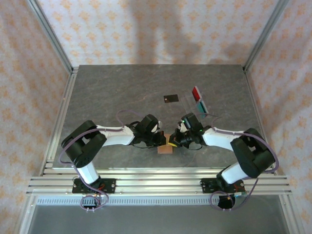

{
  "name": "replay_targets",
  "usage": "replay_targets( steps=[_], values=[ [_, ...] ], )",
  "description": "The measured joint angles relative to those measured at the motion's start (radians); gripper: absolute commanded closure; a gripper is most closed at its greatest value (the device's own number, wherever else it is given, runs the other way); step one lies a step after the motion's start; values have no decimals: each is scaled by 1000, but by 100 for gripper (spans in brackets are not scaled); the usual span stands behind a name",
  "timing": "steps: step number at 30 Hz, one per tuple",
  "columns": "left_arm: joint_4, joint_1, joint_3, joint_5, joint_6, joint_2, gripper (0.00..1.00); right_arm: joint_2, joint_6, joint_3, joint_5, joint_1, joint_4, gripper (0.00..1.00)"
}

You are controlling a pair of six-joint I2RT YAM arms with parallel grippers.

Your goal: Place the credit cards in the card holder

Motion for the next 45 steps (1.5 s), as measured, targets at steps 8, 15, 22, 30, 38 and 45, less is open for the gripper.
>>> replay_targets(
  steps=[8,15,22,30,38,45],
  values=[
    [4,16,3,25,-5,6,100,25,5,1,-2,0,26,100],
    [15,22,3,43,-11,14,100,15,20,1,0,0,25,100],
    [35,22,3,46,-11,21,100,16,20,1,-2,2,28,100],
    [47,35,-11,50,-12,21,100,51,19,5,-18,2,64,100],
    [50,46,-14,58,-12,19,100,65,-13,30,-11,2,32,100],
    [91,50,-32,72,-37,24,100,76,-60,74,33,17,-54,100]
  ],
)
